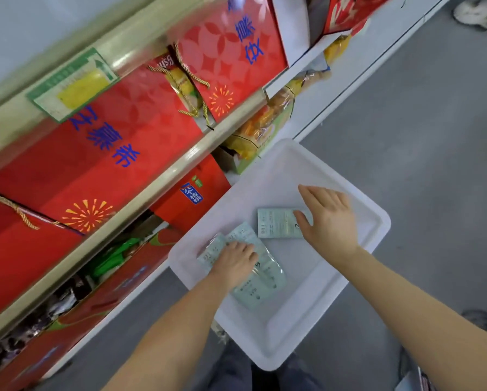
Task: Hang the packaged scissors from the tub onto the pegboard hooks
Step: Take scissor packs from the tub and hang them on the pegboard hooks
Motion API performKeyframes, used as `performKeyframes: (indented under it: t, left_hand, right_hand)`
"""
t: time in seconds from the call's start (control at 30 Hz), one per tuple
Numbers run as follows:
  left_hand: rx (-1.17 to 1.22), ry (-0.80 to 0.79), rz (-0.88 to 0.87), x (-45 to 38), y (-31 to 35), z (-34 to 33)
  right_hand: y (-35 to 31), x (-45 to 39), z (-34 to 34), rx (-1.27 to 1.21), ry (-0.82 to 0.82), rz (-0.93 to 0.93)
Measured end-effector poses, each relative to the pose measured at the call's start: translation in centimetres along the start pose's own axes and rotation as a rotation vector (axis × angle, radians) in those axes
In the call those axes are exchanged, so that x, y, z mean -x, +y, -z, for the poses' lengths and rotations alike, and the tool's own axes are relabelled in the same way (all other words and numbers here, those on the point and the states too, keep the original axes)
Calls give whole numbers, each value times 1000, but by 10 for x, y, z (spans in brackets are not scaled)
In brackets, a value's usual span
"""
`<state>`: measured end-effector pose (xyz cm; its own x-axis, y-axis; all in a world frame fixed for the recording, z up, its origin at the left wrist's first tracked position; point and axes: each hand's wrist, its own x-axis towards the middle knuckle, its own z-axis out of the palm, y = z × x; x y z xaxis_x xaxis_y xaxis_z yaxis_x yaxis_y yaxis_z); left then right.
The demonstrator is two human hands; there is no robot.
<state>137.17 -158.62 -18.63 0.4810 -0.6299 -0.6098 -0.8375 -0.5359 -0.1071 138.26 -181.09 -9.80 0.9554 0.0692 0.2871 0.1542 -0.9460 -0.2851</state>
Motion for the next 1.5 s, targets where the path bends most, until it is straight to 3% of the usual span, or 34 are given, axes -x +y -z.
performKeyframes:
  t: [0.13, 0.23, 0.43, 0.53, 0.6, 0.7, 0.83, 1.0, 1.13, 1.3, 1.5]
  left_hand:
    - [-17, 39, -108, -5, -10, -7]
    - [97, 57, -150, -7, -24, 3]
    - [637, 158, 303, -9, -30, 41]
    - [842, 344, 592, -13, -18, 73]
    - [924, 472, 675, -15, -13, 96]
    - [984, 570, 654, -15, -10, 122]
    - [1051, 522, 616, -12, -16, 137]
    - [1447, 548, 217, 8, -19, 145]
    - [1459, 697, 354, 16, -34, 131]
    - [1847, 821, 396, 41, -41, 139]
    - [1814, 1178, 666, 79, -60, 162]
  right_hand:
    - [7, 10, -9, -2, -27, -34]
    - [9, 12, -11, -10, -48, -55]
    - [-2, 17, -20, -32, -70, -156]
    - [-20, 17, -22, -196, -123, -301]
    - [-32, 12, -20, -369, -167, -387]
    - [-46, 1, -16, -490, -185, -465]
    - [-57, -15, -1, -689, -184, -562]
    - [-49, -26, 12, -855, -109, -823]
    - [-54, -30, 22, -914, -103, -840]
    - [-70, -46, 42, -1019, -84, -809]
    - [-103, -75, 75, -1167, -93, -637]
